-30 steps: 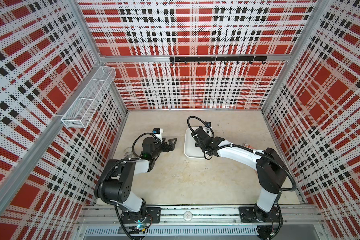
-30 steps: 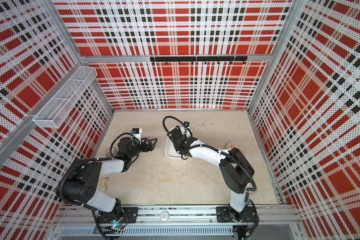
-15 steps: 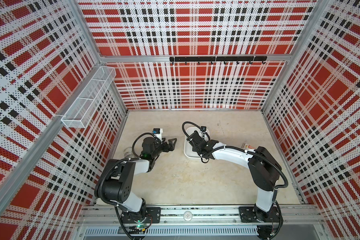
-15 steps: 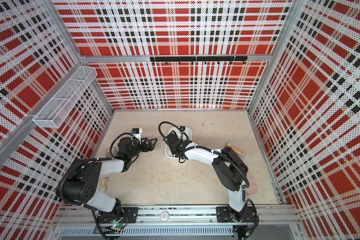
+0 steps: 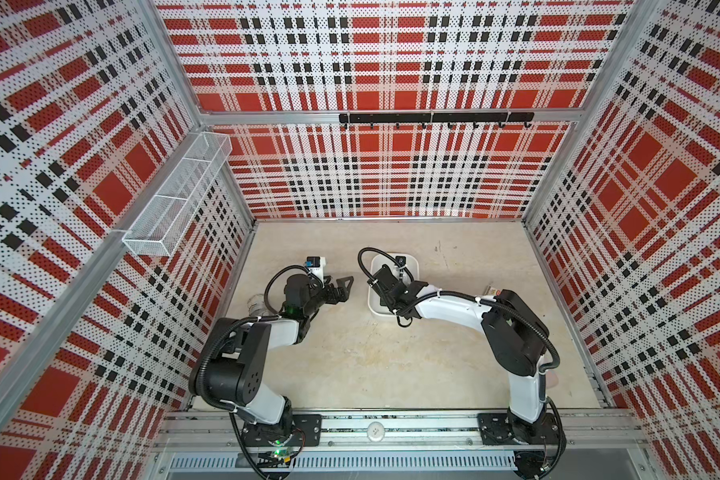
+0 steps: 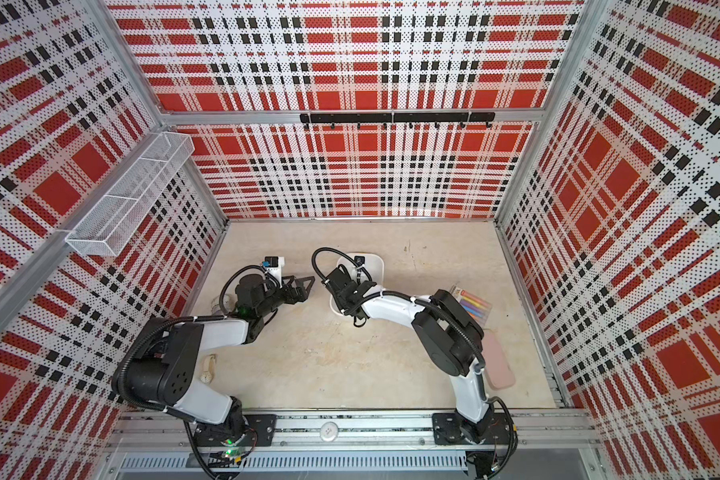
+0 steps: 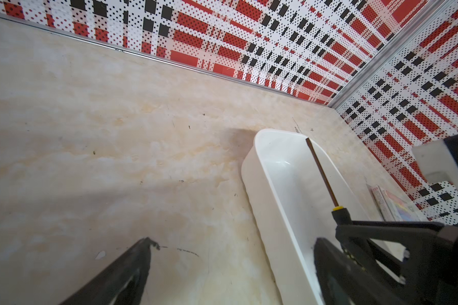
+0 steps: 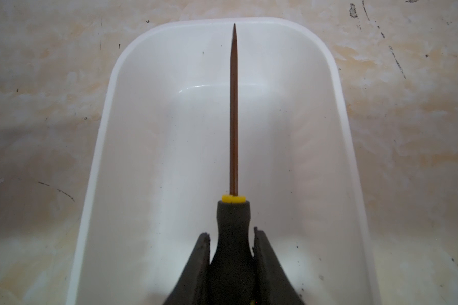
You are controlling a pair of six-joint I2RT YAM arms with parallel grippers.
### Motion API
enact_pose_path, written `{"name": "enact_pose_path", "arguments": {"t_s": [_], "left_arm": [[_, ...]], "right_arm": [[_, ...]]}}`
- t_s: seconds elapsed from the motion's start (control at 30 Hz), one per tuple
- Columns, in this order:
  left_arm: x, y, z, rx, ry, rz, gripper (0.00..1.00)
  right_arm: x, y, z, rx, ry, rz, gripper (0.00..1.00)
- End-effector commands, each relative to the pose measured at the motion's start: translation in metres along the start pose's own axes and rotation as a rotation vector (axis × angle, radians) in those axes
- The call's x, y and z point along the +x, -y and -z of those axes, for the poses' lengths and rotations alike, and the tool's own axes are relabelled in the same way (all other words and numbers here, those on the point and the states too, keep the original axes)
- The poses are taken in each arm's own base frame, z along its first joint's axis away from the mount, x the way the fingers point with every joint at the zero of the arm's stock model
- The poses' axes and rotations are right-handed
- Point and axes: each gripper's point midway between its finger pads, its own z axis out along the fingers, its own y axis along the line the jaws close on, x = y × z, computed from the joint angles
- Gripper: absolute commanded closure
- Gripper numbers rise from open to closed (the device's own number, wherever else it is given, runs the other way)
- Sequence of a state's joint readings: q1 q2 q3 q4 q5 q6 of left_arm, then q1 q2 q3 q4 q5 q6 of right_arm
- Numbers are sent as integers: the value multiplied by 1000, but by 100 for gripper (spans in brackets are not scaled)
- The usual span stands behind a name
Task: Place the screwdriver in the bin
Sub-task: 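Lower the screwdriver into the white bin with the right gripper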
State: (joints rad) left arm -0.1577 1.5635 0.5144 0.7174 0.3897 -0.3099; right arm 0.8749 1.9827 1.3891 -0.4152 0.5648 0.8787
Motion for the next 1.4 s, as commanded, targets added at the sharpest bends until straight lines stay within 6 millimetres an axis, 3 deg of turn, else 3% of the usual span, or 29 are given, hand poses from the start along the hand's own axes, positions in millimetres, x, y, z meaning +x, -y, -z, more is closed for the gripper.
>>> {"name": "enact_pose_path", "arguments": {"t_s": [0.0, 0.7, 1.23, 1.37], "left_arm": [[4, 0, 1, 9, -2, -4, 2], [5, -2, 0, 6, -5, -2, 2], [5, -3, 1, 6, -5, -1, 2], [4, -3, 1, 6, -4, -2, 2]], "right_arm": [[5, -4, -4, 9, -12, -6, 100], [23, 0, -21, 55, -56, 5, 100], [21, -2, -18, 47, -54, 8, 69], [18, -3, -16, 43, -50, 7, 65]]}}
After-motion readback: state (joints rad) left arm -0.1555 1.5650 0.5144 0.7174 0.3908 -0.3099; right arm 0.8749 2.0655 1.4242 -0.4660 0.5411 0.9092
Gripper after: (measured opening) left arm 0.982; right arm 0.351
